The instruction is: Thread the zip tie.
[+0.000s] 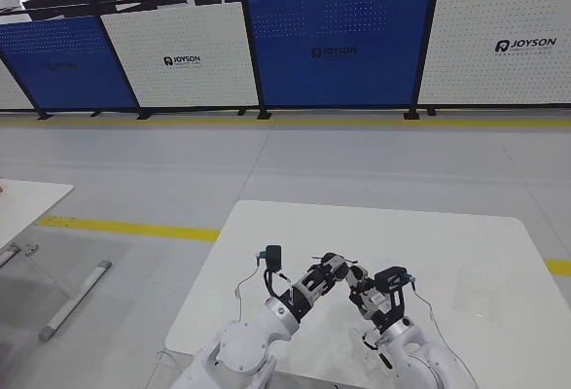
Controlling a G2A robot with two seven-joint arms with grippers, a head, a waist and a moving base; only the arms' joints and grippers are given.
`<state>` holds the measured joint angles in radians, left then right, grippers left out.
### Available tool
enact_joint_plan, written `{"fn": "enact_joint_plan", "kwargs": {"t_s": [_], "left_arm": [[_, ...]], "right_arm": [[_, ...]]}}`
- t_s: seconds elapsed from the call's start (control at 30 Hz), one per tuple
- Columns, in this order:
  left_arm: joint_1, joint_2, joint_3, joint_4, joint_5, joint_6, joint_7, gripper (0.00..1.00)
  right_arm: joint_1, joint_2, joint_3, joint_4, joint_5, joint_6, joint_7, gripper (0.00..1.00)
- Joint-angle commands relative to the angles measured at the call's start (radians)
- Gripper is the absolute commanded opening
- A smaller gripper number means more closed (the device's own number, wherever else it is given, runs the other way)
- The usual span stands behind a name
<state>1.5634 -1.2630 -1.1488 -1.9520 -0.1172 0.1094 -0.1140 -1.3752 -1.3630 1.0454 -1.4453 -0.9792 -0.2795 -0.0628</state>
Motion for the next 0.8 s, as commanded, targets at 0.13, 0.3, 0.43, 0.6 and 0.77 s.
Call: {"fn": "enact_joint_plan", "kwargs": {"t_s": [0.13, 0.3, 0.43, 0.6, 0.77], "left_arm": [[-0.018, -0.002, -0.013, 0.038, -0.033, 0.017, 0.027, 0.0], [-0.024, -0.001, -0.037, 0.072, -0.044, 0.038, 0.044, 0.0], [-0.041, -0.003, -0.042, 0.115, -0.056, 0.056, 0.06, 0.0], [-0.083, -0.01, -0.043, 0.198, -0.063, 0.081, 0.121, 0.0], [-0.106, -0.015, -0.029, 0.235, -0.072, 0.099, 0.133, 0.0]], "right_arm": [[-0.065, 0.016, 0.089, -0.061, 0.021, -0.03, -0.121, 1.0], [-0.175, 0.041, 0.214, -0.175, 0.061, -0.061, -0.194, 1.0], [-0.255, 0.061, 0.303, -0.239, 0.117, -0.061, -0.244, 1.0], [-0.329, 0.078, 0.387, -0.257, 0.188, -0.061, -0.34, 1.0], [-0.329, 0.078, 0.387, -0.257, 0.188, -0.061, -0.34, 1.0]]}}
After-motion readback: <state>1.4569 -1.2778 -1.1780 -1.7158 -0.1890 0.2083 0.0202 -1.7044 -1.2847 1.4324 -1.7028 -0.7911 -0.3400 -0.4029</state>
